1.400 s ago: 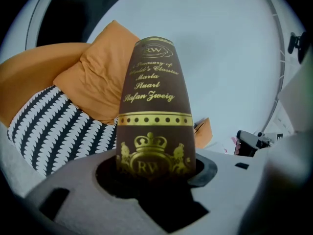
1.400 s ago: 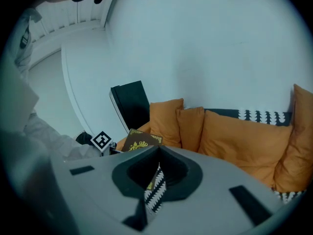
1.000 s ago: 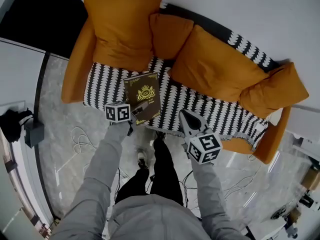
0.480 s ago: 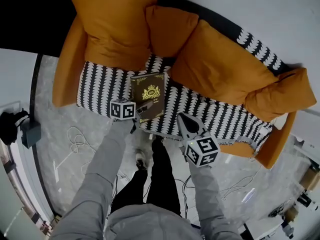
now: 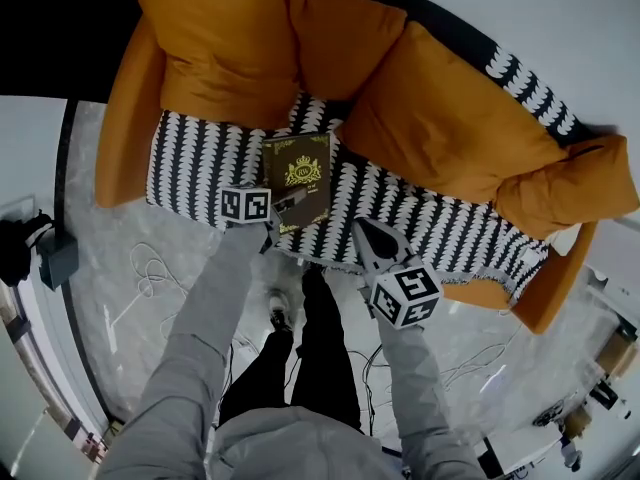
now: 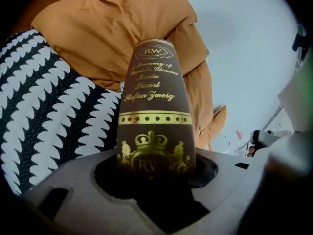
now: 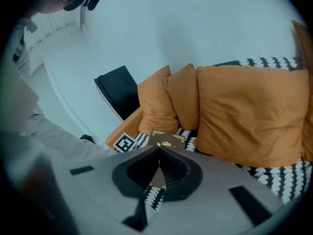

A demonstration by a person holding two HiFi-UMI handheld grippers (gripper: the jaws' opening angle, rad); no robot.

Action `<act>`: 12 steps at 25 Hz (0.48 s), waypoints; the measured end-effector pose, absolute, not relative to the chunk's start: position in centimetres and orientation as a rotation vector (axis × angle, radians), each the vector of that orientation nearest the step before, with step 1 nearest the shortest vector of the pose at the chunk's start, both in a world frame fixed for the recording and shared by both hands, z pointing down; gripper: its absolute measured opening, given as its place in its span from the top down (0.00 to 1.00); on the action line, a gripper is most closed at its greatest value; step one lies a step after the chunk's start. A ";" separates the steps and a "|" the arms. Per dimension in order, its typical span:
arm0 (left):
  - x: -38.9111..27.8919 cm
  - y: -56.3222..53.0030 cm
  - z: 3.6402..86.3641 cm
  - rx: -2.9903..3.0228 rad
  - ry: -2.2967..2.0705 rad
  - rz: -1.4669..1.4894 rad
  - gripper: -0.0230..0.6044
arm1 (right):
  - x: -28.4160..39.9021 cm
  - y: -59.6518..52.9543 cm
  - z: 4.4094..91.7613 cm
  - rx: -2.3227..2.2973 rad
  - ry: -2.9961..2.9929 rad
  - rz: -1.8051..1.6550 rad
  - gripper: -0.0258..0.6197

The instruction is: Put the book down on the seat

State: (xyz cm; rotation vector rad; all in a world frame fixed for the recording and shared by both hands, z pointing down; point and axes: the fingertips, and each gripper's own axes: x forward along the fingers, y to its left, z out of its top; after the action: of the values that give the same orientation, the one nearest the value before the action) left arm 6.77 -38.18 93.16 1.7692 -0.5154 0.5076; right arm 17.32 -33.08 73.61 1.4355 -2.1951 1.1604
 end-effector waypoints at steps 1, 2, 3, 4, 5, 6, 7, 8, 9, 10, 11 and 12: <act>6.6 -38.3 93.4 1.761 -0.521 0.510 0.58 | 17.4 -33.0 73.7 1.434 -2.195 1.162 0.92; 6.6 -38.3 93.6 1.755 -0.528 0.515 0.58 | 17.4 -33.0 73.8 1.433 -2.193 1.163 0.92; 6.5 -38.4 93.9 1.750 -0.533 0.522 0.58 | 17.5 -32.9 73.9 1.433 -2.191 1.166 0.92; 6.4 -38.4 94.1 1.743 -0.537 0.524 0.58 | 17.6 -32.9 73.9 1.432 -2.188 1.170 0.92; 6.4 -38.5 94.3 1.736 -0.540 0.523 0.58 | 17.7 -33.0 74.0 1.431 -2.186 1.172 0.92; 6.3 -38.6 94.4 1.730 -0.543 0.520 0.58 | 17.7 -33.0 74.1 1.429 -2.184 1.173 0.92; 6.2 -38.8 94.5 1.729 -0.549 0.517 0.58 | 17.7 -33.0 74.2 1.426 -2.183 1.171 0.92; 6.1 -39.0 94.6 1.731 -0.556 0.515 0.57 | 17.8 -33.0 74.3 1.423 -2.182 1.168 0.92; 6.0 -39.1 94.7 1.736 -0.564 0.514 0.56 | 17.8 -33.0 74.3 1.420 -2.182 1.167 0.92; 5.9 -39.3 94.7 1.738 -0.571 0.513 0.55 | 17.9 -32.9 74.4 1.418 -2.184 1.168 0.91; 5.8 -39.3 94.8 1.738 -0.573 0.511 0.55 | 17.9 -32.9 74.4 1.416 -2.186 1.172 0.92; 5.7 -39.4 94.9 1.736 -0.572 0.511 0.54 | 17.9 -32.9 74.4 1.416 -2.189 1.176 0.92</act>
State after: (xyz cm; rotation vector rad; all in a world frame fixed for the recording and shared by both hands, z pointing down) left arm 5.70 -39.35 94.93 1.7362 -0.5718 0.5105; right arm 17.87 -32.91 74.43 1.4158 -2.1893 1.1762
